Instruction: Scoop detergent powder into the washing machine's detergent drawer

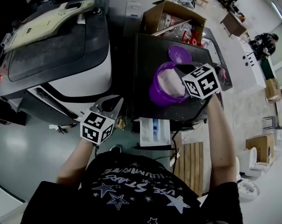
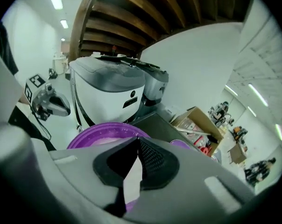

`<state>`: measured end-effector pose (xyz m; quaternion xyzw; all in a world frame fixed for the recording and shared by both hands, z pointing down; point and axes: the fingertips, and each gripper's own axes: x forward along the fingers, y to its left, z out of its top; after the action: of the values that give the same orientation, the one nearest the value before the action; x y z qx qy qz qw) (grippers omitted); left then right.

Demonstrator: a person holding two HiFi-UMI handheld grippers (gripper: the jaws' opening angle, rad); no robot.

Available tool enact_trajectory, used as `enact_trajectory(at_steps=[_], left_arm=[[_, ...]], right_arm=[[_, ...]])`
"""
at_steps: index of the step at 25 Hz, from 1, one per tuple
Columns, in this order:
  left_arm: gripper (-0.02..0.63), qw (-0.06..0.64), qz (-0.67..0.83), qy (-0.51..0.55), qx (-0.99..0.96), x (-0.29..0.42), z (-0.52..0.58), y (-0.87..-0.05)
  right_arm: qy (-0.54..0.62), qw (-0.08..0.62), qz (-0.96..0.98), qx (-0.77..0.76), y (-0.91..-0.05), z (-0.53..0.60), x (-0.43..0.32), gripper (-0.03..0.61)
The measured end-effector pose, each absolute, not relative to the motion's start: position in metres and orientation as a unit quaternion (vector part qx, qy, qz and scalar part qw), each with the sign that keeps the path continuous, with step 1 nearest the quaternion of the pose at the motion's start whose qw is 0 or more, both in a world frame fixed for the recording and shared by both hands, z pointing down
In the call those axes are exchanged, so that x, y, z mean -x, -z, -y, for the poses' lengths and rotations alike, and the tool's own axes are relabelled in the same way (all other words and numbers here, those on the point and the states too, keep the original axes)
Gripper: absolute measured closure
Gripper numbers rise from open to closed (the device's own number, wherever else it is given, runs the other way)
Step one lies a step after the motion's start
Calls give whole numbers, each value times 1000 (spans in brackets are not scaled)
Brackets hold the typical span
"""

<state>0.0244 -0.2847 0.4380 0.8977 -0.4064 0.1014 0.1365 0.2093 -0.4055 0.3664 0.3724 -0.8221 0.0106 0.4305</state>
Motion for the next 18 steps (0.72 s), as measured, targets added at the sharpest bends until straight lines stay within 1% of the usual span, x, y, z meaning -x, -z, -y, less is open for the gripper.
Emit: enact_trajectory(at_steps=[2, 5, 11, 18], left_arm=[[614, 138, 407, -102, -897, -24, 284, -439], [614, 139, 407, -103, -897, -24, 283, -439], [614, 139, 408, -104, -896, -22, 279, -441], [614, 140, 409, -105, -895, -20, 274, -442]], right_arm=[[17, 448, 818, -360, -374, 403, -202, 545], [-7, 454, 821, -346, -388, 397, -194, 546], [-116, 419, 838, -330, -400, 390, -189, 546], [-181, 398, 841, -317, -402, 386, -183, 545]])
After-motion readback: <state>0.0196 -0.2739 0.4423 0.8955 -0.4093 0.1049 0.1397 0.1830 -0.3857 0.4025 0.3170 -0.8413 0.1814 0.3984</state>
